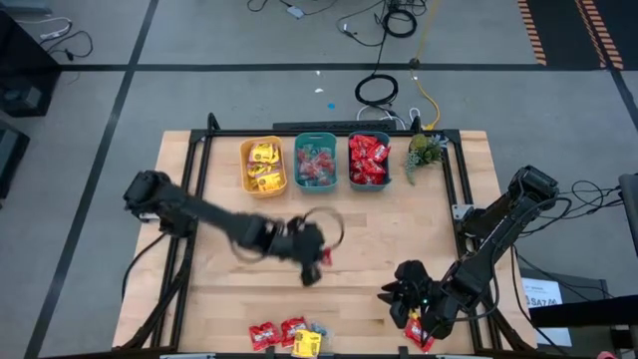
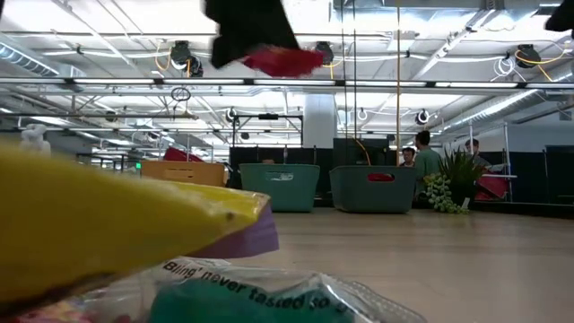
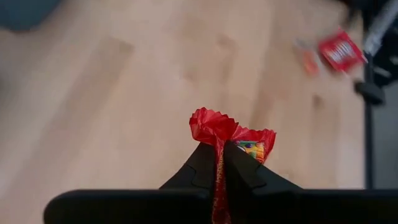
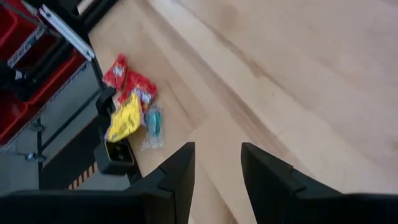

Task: Sort candy
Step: Put the red candy into the blue bin

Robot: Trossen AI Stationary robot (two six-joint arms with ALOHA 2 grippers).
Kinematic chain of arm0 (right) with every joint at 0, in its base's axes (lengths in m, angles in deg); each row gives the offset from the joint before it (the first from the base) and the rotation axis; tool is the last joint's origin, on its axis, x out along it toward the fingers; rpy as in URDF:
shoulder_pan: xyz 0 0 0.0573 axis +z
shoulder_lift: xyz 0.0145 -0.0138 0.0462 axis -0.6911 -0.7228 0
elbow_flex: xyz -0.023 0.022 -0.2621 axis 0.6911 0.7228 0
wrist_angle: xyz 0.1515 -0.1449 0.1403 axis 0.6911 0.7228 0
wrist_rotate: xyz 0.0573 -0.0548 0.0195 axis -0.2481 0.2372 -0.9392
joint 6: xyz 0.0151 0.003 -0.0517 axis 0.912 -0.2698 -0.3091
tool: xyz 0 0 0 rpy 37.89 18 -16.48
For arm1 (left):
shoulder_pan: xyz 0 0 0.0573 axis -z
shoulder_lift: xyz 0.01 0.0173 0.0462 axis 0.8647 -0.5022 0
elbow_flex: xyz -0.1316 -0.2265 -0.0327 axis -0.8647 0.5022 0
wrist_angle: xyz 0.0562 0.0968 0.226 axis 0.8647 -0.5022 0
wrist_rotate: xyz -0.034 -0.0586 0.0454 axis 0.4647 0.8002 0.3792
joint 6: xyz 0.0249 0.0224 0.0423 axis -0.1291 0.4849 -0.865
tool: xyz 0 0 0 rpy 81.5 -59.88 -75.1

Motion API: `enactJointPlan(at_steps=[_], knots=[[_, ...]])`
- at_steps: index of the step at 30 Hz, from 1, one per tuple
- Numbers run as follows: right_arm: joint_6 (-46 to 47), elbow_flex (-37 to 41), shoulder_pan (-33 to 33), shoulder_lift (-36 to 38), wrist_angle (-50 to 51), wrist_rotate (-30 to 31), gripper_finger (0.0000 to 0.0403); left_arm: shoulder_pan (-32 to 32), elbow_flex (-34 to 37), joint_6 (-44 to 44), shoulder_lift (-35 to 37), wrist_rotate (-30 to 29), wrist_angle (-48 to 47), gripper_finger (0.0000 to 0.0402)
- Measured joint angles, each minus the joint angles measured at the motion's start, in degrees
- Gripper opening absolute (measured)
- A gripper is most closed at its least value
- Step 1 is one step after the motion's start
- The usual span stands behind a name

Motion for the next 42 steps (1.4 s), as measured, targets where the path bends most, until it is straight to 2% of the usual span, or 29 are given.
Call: enactJointPlan(at_steps=[9, 13, 17, 23, 28, 37, 42], knots=[[0.0, 0.0, -0.7, 0.0, 0.2, 2.0, 0.0121, -20.3, -5.0, -17.8, -0.3, 8.7, 5.6, 0.0021], [0.3, 0.0, -1.7, 0.0, 0.6, 2.0, 0.0121, -28.2, -9.4, -21.9, -3.3, 10.2, 8.2, 0.0021], [2.7, 0.0, -2.7, 0.0, 1.5, 2.0, 0.0121, -33.3, -14.9, -27.2, -8.6, 15.6, 9.9, 0.0022], [8.2, 0.0, -4.1, 0.0, 3.2, 2.0, 0.0121, -36.6, -22.3, -30.2, -17.3, 18.5, 11.5, 0.0022], [11.6, 0.0, -4.7, 0.0, 2.7, 1.9, 0.0121, -38.1, -25.4, -31.3, -21.2, 18.6, 16.2, 0.0029], [16.2, 0.0, -4.7, 0.0, 2.4, 1.9, 0.0121, -40.2, -27.7, -34.8, -23.8, 18.6, 18.2, 0.0135], [16.6, 0.0, -4.7, 0.0, 2.6, 1.9, 0.0121, -40.4, -27.7, -35.5, -23.8, 18.4, 18.8, 0.0158]])
